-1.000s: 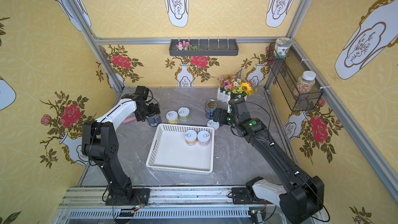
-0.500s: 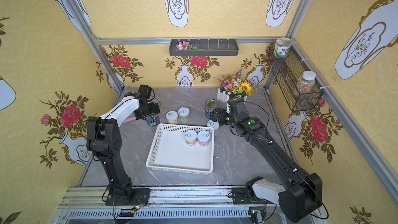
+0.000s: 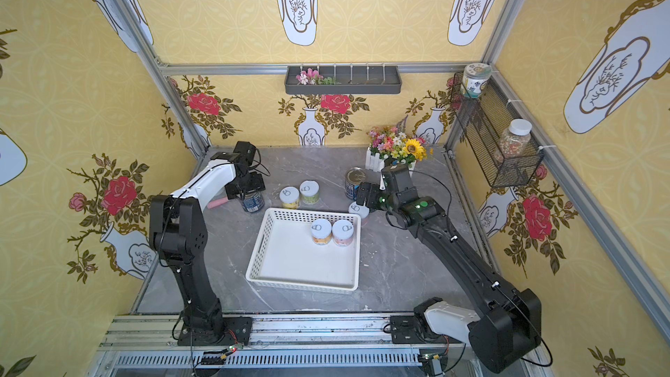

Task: Put the canned food in the basket
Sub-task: Pick up the canned food from the center of the board.

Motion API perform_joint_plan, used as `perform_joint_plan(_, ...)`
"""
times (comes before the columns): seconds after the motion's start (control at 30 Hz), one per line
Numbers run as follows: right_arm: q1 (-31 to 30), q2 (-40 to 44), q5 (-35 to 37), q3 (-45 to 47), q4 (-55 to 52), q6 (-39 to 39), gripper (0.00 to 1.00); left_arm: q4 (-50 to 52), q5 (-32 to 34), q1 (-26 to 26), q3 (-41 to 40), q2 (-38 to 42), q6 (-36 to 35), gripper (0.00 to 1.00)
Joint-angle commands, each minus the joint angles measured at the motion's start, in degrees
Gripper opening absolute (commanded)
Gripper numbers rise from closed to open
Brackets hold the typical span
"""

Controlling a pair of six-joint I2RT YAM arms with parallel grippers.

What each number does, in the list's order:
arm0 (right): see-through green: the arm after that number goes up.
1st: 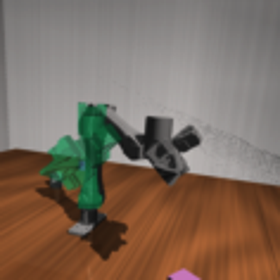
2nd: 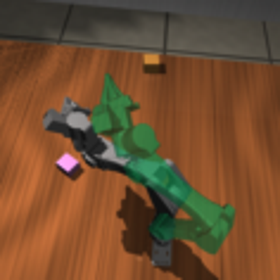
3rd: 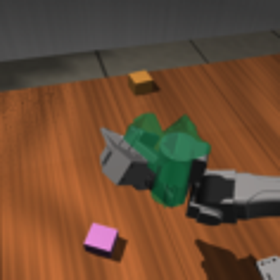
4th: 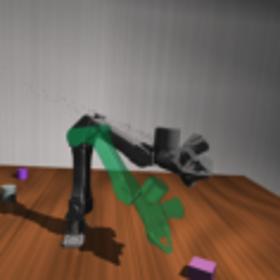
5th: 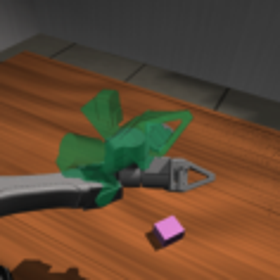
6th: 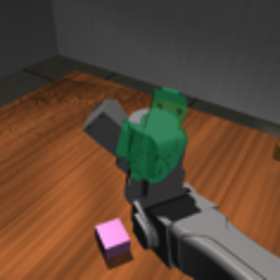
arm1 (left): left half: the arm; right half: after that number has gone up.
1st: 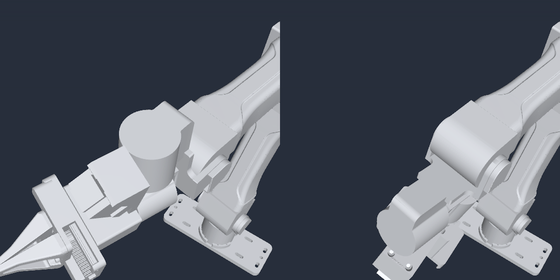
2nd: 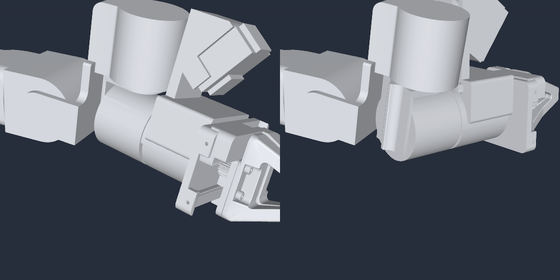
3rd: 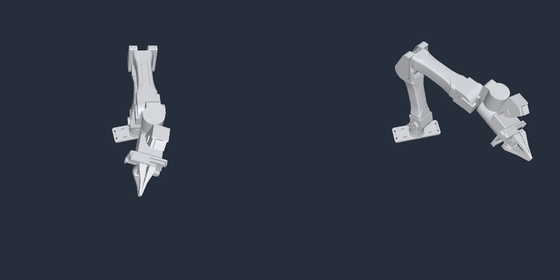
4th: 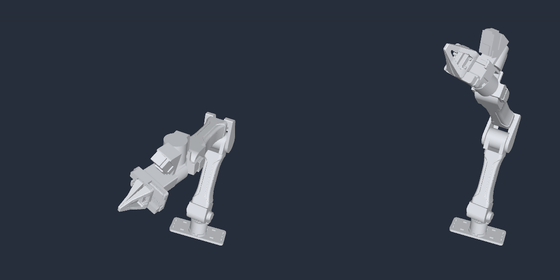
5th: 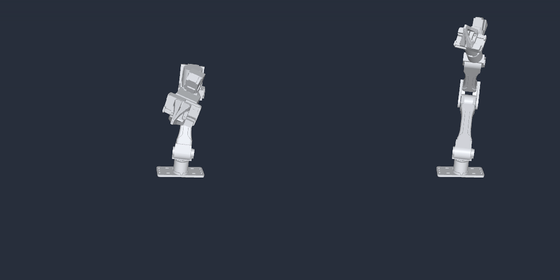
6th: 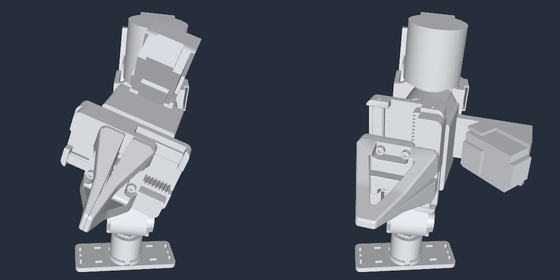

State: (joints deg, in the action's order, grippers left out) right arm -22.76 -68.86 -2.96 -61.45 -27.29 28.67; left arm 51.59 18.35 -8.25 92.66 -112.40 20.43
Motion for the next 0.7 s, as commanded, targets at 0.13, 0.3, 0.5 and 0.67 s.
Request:
perform_joint_plan(0.13, -0.1, -0.57, 0.15, -0.6, 0.54, -0.32, 0.97, 2.44, -0.28, 0.08, 1.03, 0.22, -0.05, 0.81)
perform_joint_plan(0.3, -0.2, -0.49, 0.54, -0.51, 0.44, -0.46, 0.97, 1.47, -1.81, 0.08, -0.11, 6.81, 1.29, 0.8)
perform_joint_plan(0.5, -0.34, -2.07, 0.93, -1.08, 0.7, -0.69, 0.97, 0.46, 0.2, -2.47, -3.81, 14.4, 0.74, 0.8)
perform_joint_plan(0.67, -0.69, -2.95, 1.58, -1.61, 0.04, -1.05, 0.97, 0.59, 3.04, -6.55, -5.2, 19.72, 0.69, 0.8)
